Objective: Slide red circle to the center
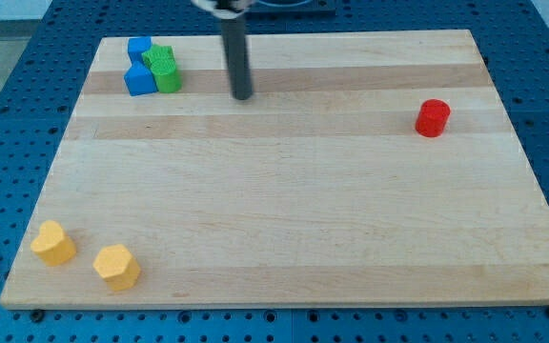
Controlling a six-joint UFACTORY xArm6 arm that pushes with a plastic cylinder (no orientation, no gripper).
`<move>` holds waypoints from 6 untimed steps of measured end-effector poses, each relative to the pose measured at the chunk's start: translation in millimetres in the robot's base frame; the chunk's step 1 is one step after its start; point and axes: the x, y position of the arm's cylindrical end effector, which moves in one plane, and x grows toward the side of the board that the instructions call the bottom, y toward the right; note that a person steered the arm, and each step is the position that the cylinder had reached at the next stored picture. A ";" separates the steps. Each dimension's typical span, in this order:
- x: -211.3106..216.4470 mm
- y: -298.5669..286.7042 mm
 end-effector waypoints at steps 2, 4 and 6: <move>-34.3 45.2; -84.9 165.1; 21.8 222.4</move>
